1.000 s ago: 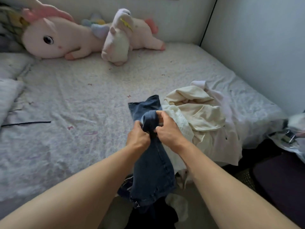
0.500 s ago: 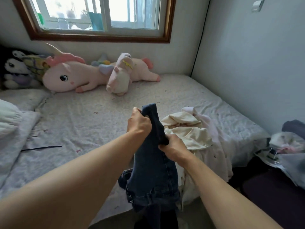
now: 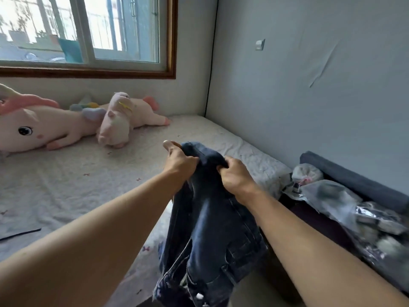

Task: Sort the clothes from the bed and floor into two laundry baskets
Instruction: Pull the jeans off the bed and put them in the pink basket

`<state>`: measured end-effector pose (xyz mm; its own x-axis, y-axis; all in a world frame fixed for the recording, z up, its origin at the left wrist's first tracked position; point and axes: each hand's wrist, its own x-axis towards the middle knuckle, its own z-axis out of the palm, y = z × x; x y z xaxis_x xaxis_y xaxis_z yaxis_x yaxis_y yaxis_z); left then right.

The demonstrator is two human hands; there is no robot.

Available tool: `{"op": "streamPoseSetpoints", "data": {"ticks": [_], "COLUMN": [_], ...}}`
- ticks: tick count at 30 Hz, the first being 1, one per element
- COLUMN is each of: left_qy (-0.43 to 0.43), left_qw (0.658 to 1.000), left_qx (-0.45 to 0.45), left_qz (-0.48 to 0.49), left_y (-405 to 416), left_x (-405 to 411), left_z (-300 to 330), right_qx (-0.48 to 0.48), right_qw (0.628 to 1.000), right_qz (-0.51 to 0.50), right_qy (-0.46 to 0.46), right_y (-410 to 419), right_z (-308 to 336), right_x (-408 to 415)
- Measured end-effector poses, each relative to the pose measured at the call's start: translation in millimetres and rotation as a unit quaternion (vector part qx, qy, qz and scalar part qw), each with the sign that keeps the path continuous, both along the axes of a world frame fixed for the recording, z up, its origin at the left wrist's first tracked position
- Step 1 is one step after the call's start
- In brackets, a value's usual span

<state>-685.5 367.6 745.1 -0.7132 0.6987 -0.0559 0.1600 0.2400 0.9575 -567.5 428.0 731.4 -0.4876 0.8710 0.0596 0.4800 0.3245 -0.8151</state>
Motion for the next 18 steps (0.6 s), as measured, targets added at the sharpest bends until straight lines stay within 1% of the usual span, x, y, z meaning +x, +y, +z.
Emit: {"op": "streamPoseSetpoints", "data": {"ticks": [3, 5, 8, 11, 15, 18], "left_qy": [0.003, 0.017, 0.037, 0.059, 0.09, 0.096], "left_qw": [0.998, 0.995, 0.985, 0.969, 0.958, 0.957], "left_qx": [0.022, 0.019, -0.013, -0.044, -0.047, -0.05], "left_qz": [-0.058, -0.096, -0.166, -0.236, -0.269, -0.27], "left_y": [-10.3, -13.2, -14.3, -16.9, -19.9, -20.6], "left_x": [22.7, 38.9, 60.4, 88.8, 126.2, 147.4], "left_z": [9.1, 15.9, 24.7, 34.0, 44.8, 49.8], "right_qx": [0.013, 0.019, 0.029, 0.038, 0.055, 0.052], "right_qw": [0.998, 0.995, 0.991, 0.984, 0.973, 0.965], "right_qz": [-0.062, -0.093, -0.128, -0.163, -0.211, -0.238], "right_qy": [0.009, 0.015, 0.027, 0.058, 0.069, 0.095], "right_y": [-8.4, -13.3, -19.2, -23.7, -22.2, -19.8], "right_z": [19.5, 29.4, 41.4, 54.2, 69.0, 80.9], "right_x": [22.7, 38.3, 58.0, 82.0, 117.5, 139.0]}}
